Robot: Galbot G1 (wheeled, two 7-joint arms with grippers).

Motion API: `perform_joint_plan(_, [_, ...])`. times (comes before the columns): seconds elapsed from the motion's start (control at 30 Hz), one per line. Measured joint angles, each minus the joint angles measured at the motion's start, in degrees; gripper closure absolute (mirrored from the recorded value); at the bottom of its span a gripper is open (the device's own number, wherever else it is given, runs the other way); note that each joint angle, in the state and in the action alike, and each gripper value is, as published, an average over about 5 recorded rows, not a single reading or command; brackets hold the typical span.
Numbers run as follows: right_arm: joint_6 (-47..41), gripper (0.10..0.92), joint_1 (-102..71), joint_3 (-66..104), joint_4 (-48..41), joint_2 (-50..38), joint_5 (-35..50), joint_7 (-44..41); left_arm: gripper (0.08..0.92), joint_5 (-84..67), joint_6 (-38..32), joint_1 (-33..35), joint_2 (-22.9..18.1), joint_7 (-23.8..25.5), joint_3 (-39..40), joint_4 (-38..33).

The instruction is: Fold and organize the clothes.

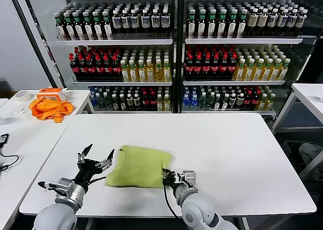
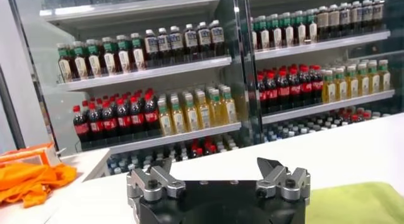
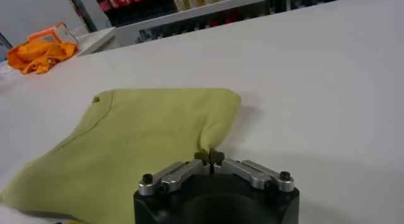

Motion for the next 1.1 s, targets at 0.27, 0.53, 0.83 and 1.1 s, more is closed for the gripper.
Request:
perform_joint_plan(0.27, [-0.25,0.92,-0.61,2.76,1.18,-1.39,-1.67,0.16,0.177,0.03,-0.01,0.03,0.06,0.0,0.13,0.05])
perform_joint_plan(0.53, [-0.44,0.92,-2.31,7.06,2.17,-4.55,-4.41,-1.96,0.177,0.18,-0.35,-0.67,-0.41,0.12,1.03,0.38])
perform_joint_plan(0.83, [1.03,0.919,-4.68,11.49,2.57,-8.57,-8.99,-6.81,0.177,0.78,-1.6,-1.47,-0.96,0.72,2.04,0.22])
perform_joint_plan(1.1, [4.49,0.751,-7.18,14.79,3.81,-10.07,-14.0,-11.0,0.177,4.34,-3.68,-2.91,-1.19,2.65,2.99,0.97])
